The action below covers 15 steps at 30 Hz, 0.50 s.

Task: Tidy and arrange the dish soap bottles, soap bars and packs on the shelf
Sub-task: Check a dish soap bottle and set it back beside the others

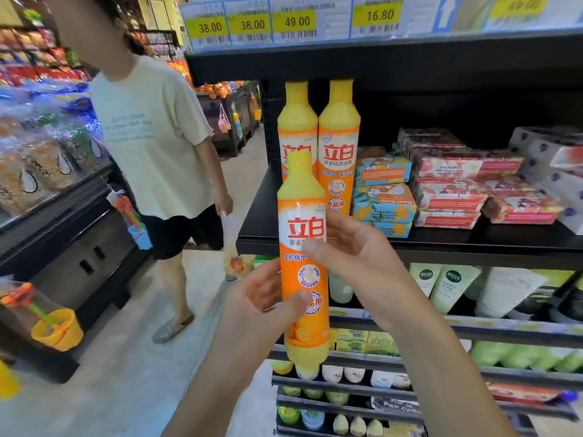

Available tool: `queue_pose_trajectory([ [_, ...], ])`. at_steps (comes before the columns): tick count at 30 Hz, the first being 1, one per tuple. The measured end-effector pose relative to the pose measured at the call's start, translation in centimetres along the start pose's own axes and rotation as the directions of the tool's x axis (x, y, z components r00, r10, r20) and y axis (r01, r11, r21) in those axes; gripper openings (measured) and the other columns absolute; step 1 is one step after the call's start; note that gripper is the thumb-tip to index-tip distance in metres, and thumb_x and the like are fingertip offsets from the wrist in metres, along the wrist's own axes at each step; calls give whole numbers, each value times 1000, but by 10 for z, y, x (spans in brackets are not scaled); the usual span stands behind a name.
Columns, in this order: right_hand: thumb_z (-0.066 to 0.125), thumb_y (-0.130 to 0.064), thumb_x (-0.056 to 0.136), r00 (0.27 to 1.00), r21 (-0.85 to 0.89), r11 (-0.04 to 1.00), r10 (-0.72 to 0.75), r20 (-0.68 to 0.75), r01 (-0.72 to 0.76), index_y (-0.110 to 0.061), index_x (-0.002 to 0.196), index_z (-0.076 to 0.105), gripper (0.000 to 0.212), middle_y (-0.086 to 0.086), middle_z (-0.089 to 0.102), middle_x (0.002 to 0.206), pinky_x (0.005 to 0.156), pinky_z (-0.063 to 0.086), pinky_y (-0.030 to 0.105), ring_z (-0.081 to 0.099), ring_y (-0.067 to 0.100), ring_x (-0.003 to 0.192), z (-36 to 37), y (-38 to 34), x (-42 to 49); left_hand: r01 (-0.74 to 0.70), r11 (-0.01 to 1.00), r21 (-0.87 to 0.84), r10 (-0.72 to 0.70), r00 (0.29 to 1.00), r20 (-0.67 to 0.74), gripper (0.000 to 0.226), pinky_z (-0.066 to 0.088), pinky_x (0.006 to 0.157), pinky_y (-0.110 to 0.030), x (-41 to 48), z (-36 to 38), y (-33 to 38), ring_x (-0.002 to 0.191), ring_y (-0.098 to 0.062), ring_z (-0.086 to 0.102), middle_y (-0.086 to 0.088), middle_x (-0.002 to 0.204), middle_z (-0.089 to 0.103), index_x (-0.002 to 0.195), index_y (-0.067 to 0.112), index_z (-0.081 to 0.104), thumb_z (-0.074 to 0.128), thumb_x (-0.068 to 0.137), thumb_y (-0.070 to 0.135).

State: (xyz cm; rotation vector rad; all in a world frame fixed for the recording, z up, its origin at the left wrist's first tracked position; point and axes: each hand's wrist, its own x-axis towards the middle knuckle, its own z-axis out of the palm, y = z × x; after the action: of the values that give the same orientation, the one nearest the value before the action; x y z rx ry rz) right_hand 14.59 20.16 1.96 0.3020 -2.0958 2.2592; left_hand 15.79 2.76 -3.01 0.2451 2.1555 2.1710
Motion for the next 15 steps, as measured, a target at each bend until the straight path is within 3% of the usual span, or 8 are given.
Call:
queue_pose_trajectory([
  [8, 87, -29, 62, 993, 1, 999, -36, -113, 37, -22, 116, 71, 57, -6, 78, 105, 80, 62, 28, 74, 12, 100, 17, 2, 10, 31, 999, -19, -29, 996, 87, 56, 60, 83, -27, 4, -15, 9, 109, -13, 72, 5, 117, 76, 133, 31, 57, 82, 84, 17],
  [12, 91, -20, 64, 989, -6, 999, -41, -143, 40, -19, 116, 70, 56, -3, 78, 106, 83, 62, 34, 75, 15, 100, 25, 4, 16, -1, 1000, 27, 0, 999, 50, 57, 59, 85, -28, 5, -21, 10, 111, -9, 70, 12, 118, 74, 126, 37, 62, 83, 73, 38],
  [15, 90, -26, 59, 988, -7, 999, -40, -151, 39, -20, 117, 70, 61, -4, 78, 106, 84, 62, 34, 75, 13, 100, 29, 7, 19, -13, 998, 55, 14, 1000, -10, 47, 57, 74, -17, 8, -25, 10, 102, -5, 72, 17, 106, 77, 115, 37, 66, 89, 74, 34],
])
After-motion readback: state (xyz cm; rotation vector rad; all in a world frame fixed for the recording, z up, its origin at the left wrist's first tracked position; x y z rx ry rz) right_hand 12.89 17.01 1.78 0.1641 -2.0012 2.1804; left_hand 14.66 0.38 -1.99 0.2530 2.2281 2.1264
